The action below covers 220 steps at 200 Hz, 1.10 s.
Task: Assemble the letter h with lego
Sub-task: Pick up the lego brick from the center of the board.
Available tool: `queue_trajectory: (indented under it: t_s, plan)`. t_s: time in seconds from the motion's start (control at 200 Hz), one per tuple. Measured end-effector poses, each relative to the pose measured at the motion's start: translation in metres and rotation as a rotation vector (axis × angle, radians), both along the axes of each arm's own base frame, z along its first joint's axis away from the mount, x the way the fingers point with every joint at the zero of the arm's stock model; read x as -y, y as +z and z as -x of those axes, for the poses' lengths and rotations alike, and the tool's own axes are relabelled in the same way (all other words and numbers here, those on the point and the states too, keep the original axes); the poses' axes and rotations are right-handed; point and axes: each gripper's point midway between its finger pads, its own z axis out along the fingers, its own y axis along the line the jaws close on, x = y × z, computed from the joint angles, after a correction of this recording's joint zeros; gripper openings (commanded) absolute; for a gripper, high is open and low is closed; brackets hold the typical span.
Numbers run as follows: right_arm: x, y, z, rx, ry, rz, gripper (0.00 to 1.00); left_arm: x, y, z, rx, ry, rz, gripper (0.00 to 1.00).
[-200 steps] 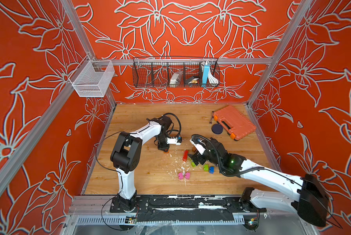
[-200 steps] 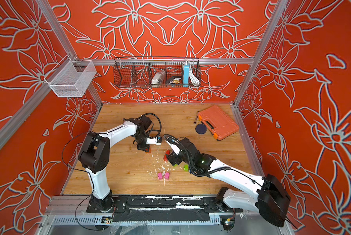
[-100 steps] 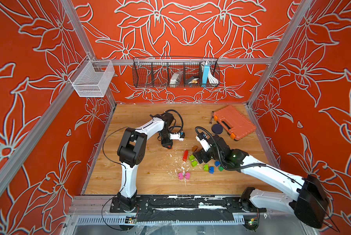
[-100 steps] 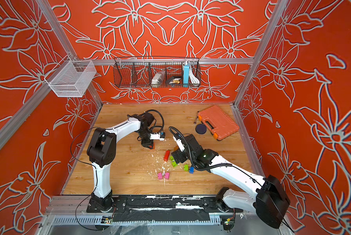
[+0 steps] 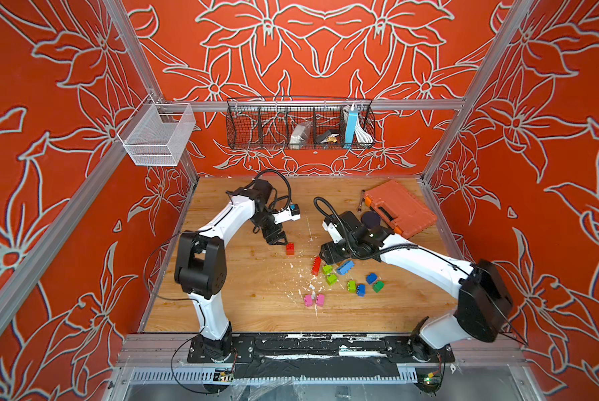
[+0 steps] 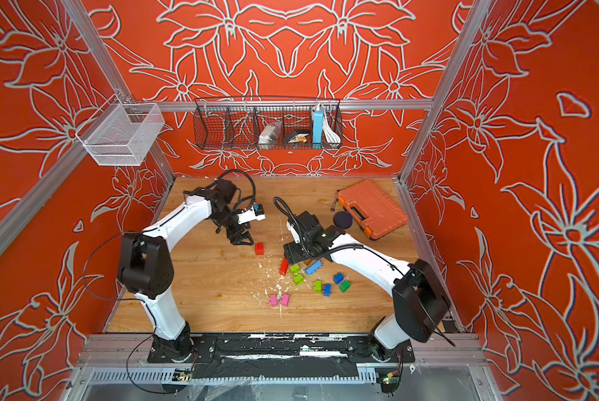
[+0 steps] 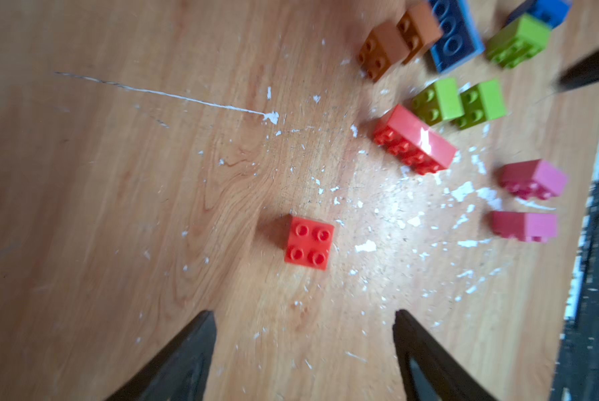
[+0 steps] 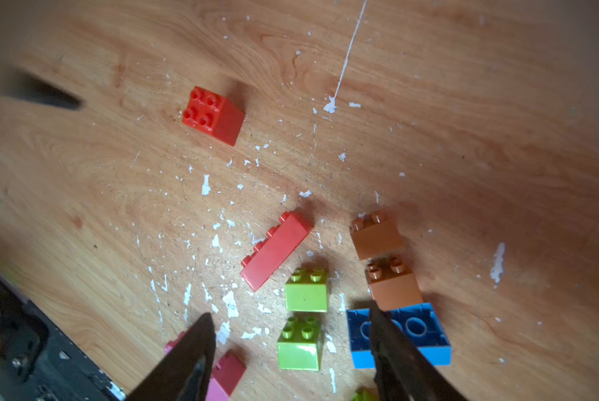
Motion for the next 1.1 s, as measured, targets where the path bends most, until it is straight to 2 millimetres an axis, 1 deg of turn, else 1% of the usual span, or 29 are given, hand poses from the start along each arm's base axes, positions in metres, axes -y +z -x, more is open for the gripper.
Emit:
queue_trajectory:
  t_s: [0.06, 0.155, 0.265, 0.325, 0.38, 0.45, 0.555, 0.64, 0.706, 0.806, 0.941, 1.041, 1.101]
  plan:
    - [-0.002, -0.007, -0.001, -0.059, -0.069, 0.021, 0.63, -0.012, 0.017, 0.01, 0.022, 0.05, 0.06, 0.81]
    - [-0.007, -0.022, 0.002, -0.132, -0.16, 0.061, 0.59, -0.028, 0.028, 0.024, 0.04, 0.129, 0.127, 0.8]
    - [-0.017, -0.039, 0.01, -0.196, -0.222, 0.096, 0.58, -0.039, 0.026, 0.039, 0.04, 0.193, 0.176, 0.8]
    - [-0.02, -0.045, 0.014, -0.218, -0.249, 0.112, 0.54, -0.042, 0.023, 0.049, 0.038, 0.216, 0.192, 0.8]
    - [-0.021, -0.048, 0.015, -0.229, -0.271, 0.122, 0.49, -0.043, 0.022, 0.056, 0.038, 0.231, 0.202, 0.8]
    - [-0.022, -0.048, 0.013, -0.234, -0.302, 0.122, 0.48, -0.043, 0.023, 0.063, 0.038, 0.254, 0.218, 0.79]
    - [-0.025, -0.044, 0.01, -0.233, -0.33, 0.11, 0.48, -0.044, 0.024, 0.066, 0.039, 0.291, 0.242, 0.8]
    - [-0.028, -0.045, 0.008, -0.238, -0.346, 0.106, 0.48, -0.045, 0.018, 0.068, 0.021, 0.32, 0.252, 0.79]
    - [-0.03, -0.05, 0.009, -0.247, -0.351, 0.112, 0.48, -0.045, 0.012, 0.07, -0.001, 0.334, 0.256, 0.79]
    - [-0.032, -0.064, 0.015, -0.267, -0.351, 0.141, 0.47, -0.044, 0.006, 0.074, -0.027, 0.348, 0.261, 0.79]
    - [-0.035, -0.074, 0.018, -0.278, -0.346, 0.158, 0.45, -0.042, 0.007, 0.074, -0.036, 0.354, 0.278, 0.79]
    - [-0.036, -0.078, 0.019, -0.281, -0.34, 0.168, 0.37, -0.04, 0.009, 0.073, -0.038, 0.354, 0.299, 0.8]
    - [-0.036, -0.081, 0.019, -0.278, -0.335, 0.179, 0.3, -0.039, 0.011, 0.073, -0.04, 0.353, 0.308, 0.79]
